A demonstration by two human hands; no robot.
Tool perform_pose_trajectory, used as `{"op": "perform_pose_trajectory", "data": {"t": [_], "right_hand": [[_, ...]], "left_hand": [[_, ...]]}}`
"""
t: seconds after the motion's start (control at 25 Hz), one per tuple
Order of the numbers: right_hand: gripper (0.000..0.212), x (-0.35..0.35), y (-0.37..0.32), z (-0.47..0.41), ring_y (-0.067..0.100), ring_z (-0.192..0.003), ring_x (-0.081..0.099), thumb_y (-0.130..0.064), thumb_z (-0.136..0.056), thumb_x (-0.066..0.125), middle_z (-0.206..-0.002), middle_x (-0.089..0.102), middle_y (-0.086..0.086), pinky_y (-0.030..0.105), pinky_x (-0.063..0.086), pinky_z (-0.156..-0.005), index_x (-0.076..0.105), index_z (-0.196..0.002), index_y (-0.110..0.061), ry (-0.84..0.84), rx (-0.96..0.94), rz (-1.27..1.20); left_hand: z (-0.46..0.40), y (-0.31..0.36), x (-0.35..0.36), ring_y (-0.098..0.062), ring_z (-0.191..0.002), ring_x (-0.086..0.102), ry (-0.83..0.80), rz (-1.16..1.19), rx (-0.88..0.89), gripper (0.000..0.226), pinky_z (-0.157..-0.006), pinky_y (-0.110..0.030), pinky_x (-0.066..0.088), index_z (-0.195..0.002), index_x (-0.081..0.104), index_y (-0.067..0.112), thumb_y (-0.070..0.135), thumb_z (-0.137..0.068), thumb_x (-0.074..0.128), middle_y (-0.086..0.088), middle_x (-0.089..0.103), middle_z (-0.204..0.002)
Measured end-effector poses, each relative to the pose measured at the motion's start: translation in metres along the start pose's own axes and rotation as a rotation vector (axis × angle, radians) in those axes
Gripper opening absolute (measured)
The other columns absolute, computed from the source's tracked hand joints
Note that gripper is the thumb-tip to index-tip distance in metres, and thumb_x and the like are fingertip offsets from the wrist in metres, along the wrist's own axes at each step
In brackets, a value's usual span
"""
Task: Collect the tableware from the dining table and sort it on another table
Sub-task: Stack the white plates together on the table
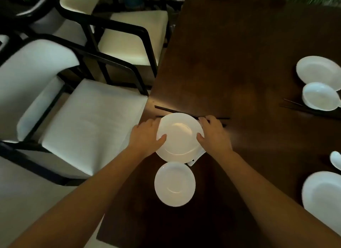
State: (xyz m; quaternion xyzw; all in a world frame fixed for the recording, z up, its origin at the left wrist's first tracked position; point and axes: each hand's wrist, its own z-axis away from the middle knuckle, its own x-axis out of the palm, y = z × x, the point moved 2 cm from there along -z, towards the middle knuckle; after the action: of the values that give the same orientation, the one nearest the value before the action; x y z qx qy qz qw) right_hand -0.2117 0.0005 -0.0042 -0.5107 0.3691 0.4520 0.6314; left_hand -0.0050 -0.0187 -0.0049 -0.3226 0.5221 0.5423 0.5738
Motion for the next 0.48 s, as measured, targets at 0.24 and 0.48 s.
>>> {"op": "perform_pose_trajectory", "data": {"t": [0.24,0.48], "right_hand": [[0.033,0.009,0.007,-0.018,0.029,-0.104,0.057,-0.017,-0.087,0.054,-0.117,0.059,0.014,0.037,0.048,-0.087,0.052,-0.118,-0.008,-0.091,0.105,-0.115],[0.024,0.015,0.007,-0.027,0.031,-0.096,0.059,-0.003,-0.084,0.049,-0.107,0.061,0.016,0.034,0.047,-0.077,0.060,-0.106,-0.004,-0.072,0.188,-0.218]], "left_hand": [[-0.005,-0.015,0.032,-0.025,-0.103,0.056,-0.154,0.446,-0.422,0.054,-0.090,-0.045,0.048,-0.132,0.040,0.015,0.036,-0.086,0.058,-0.011,0.056,-0.125],[-0.002,-0.016,0.030,-0.022,-0.095,0.053,-0.047,0.846,-0.528,0.029,-0.072,-0.035,0.054,-0.114,0.055,0.014,0.003,-0.087,0.056,-0.009,0.058,-0.111]]}}
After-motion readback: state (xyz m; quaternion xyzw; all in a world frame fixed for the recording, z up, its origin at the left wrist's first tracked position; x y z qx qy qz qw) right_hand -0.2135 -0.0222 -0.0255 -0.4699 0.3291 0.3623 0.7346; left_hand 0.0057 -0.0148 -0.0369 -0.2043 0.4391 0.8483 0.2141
